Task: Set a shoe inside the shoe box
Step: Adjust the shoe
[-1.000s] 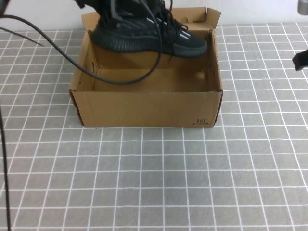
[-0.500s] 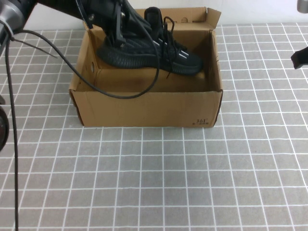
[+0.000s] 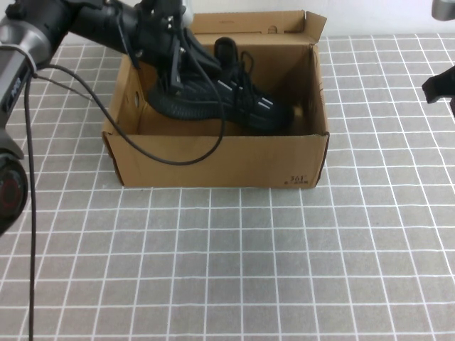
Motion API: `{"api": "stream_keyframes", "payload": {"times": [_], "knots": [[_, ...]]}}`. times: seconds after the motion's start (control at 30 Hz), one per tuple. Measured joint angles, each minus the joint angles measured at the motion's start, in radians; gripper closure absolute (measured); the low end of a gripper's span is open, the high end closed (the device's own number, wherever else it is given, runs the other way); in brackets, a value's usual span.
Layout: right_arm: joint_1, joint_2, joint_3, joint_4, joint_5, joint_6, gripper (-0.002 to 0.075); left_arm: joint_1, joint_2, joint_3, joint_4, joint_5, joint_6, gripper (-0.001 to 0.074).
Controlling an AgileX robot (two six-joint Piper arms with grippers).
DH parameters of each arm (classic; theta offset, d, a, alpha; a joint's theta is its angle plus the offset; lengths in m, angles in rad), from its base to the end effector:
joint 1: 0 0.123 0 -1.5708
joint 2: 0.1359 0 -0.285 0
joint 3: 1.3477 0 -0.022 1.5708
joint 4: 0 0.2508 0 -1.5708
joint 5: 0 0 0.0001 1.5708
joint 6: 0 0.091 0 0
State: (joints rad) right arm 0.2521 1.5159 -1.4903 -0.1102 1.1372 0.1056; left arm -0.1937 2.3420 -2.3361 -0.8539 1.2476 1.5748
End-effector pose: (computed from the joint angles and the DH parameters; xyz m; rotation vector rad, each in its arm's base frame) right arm 0.3075 0.0698 0.3648 -0.2205 2.6260 -0.0265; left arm 0.4840 -0.1613 0.2867 1.6624 1.5256 -0.5064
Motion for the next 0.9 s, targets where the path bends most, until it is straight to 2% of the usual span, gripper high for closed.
{"api": "stream_keyframes", "payload": {"times": [0.33,0.63,0.9], "knots": [[0.000,0.000,0.000,0.031,0.000,-0.004,0.0742,0.047,0.028,0.000,-0.031,-0.003,0.009,0.0723],[0.000,0.000,0.000,0.048,0.000,-0.031,0.0742,0.049,0.028,0.000,-0.162,-0.010,0.129,0.0723],[0.000,0.000,0.000,0.052,0.000,-0.033,0.0742,0.049,0.039,0.000,-0.129,-0.012,0.140,0.0723]]}}
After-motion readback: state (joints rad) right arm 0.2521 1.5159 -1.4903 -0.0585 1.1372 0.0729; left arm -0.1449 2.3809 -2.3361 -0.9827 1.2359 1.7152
